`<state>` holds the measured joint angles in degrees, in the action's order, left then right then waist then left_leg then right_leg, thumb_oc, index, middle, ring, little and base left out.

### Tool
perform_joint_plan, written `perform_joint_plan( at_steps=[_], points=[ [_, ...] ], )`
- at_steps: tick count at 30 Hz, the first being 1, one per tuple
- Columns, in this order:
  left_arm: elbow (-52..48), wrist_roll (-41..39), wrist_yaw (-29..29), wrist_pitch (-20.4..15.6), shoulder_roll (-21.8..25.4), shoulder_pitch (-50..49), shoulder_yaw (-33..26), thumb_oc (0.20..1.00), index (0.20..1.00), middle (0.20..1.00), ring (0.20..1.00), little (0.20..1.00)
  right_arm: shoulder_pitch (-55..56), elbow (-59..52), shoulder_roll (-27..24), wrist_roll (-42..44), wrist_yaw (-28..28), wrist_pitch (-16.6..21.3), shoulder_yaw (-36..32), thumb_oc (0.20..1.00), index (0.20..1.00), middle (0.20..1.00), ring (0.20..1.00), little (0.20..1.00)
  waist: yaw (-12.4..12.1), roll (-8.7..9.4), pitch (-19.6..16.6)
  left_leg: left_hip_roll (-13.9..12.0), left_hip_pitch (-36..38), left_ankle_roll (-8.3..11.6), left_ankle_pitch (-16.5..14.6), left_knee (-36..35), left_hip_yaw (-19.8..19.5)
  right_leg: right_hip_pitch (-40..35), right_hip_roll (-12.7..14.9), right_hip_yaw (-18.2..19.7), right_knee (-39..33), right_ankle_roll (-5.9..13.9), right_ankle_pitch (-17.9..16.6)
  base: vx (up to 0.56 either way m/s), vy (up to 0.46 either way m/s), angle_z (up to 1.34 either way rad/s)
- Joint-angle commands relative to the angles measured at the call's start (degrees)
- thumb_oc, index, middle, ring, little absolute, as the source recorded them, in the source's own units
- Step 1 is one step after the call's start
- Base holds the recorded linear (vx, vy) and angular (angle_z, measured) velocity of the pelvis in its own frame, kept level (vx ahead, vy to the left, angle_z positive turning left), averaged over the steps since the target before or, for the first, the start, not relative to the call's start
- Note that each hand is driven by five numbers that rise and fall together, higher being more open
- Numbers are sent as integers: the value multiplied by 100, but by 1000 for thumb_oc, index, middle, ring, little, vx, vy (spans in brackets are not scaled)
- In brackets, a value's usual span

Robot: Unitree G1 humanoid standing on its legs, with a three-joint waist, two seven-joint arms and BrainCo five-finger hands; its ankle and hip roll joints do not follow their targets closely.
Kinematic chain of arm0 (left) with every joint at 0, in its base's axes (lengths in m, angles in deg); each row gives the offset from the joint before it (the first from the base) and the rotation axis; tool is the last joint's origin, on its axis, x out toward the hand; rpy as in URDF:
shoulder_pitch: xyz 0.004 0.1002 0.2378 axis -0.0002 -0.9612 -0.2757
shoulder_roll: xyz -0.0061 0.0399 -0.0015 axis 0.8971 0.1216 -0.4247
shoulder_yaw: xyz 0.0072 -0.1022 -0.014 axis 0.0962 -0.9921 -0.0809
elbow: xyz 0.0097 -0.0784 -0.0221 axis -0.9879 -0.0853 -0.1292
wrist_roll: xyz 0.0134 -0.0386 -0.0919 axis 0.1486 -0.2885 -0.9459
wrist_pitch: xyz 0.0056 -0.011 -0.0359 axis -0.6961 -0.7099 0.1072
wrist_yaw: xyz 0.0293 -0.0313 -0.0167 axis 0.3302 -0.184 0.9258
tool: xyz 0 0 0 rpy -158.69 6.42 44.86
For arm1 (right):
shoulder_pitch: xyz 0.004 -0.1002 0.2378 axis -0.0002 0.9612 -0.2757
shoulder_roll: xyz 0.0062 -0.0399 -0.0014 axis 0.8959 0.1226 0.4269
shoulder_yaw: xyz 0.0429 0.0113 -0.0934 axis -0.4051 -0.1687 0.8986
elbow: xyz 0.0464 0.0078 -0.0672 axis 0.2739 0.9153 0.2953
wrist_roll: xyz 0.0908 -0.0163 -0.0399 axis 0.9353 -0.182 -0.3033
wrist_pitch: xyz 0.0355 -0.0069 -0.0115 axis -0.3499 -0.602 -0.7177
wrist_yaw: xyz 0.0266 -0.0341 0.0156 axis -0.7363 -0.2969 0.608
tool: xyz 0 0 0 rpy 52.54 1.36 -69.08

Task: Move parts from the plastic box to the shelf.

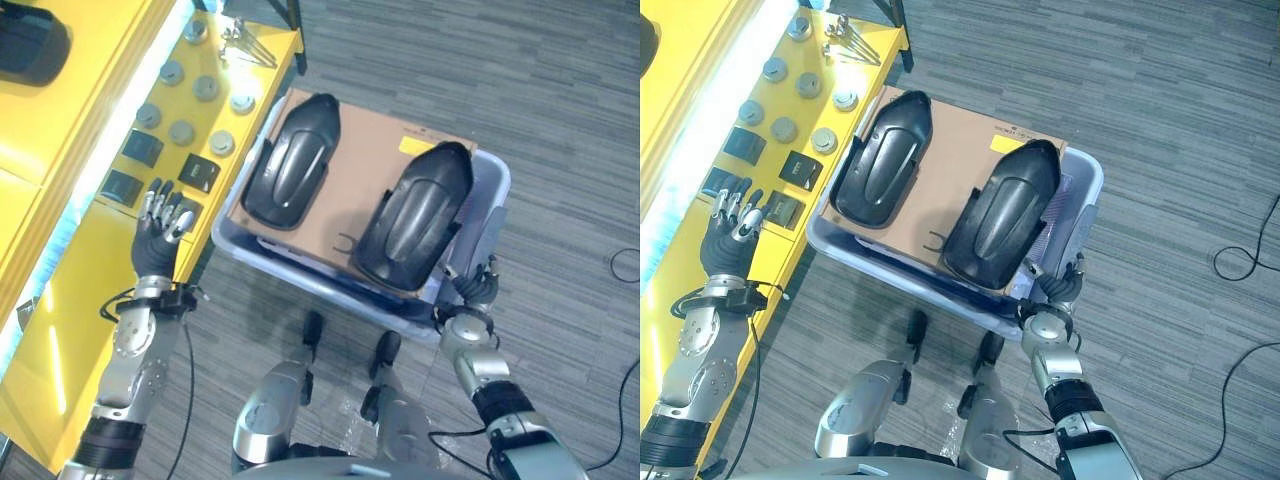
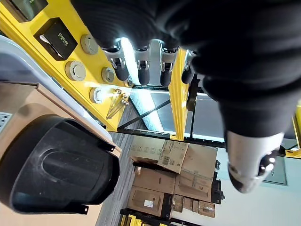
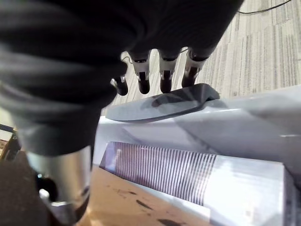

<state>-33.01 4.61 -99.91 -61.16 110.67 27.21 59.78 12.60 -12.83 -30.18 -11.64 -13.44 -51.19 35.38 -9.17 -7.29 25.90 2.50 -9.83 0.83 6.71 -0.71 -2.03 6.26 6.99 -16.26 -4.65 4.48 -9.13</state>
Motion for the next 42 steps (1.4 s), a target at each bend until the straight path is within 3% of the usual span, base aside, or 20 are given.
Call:
perform_joint_plan(
  at_steps=[1, 9, 18, 27, 42],
  points=[
    [-543, 19, 96, -305, 24, -82, -120, 1000, 1000, 1000, 1000, 1000, -163, -757, -167, -197, -403, 461, 147, 1000, 1000, 1000, 1000, 1000, -41, 225, -300, -34, -353, 3, -456, 638, 176, 80, 430, 127, 290, 296, 143, 0, 0, 0],
    [-572, -106, 166, -274, 69, -249, -186, 1000, 1000, 1000, 1000, 1000, 148, -1498, -322, -404, -925, 348, -440, 1000, 1000, 1000, 1000, 1000, 80, 288, -382, -79, -186, -10, -479, 558, 232, -28, 376, 193, 258, 317, 145, 20, -1, -1],
    [-557, -123, 169, -257, 120, -264, -216, 1000, 1000, 1000, 1000, 1000, 206, -1843, -437, -187, -749, 325, -655, 1000, 1000, 1000, 1000, 1000, 128, 322, -402, -93, -135, 2, -493, 577, 245, -88, 358, 215, 248, 316, 150, 2, -3, -1],
    [-492, -5, 66, -193, 67, -66, -113, 1000, 1000, 1000, 1000, 1000, -86, -1718, -271, -226, -164, -53, -69, 1000, 1000, 1000, 1000, 1000, 56, 304, -420, -64, -138, 9, -487, 585, 219, -110, 394, 186, 237, 306, 160, 0, 0, 0],
    [-534, 33, -34, -156, 35, 4, 3, 1000, 1000, 1000, 1000, 1000, -171, -1268, -68, -417, -205, -304, 456, 1000, 1000, 1000, 1000, 1000, -8, 279, -376, -48, -197, 16, -476, 609, 207, -74, 418, 144, 265, 298, 169, 0, 0, 0]
  ],
)
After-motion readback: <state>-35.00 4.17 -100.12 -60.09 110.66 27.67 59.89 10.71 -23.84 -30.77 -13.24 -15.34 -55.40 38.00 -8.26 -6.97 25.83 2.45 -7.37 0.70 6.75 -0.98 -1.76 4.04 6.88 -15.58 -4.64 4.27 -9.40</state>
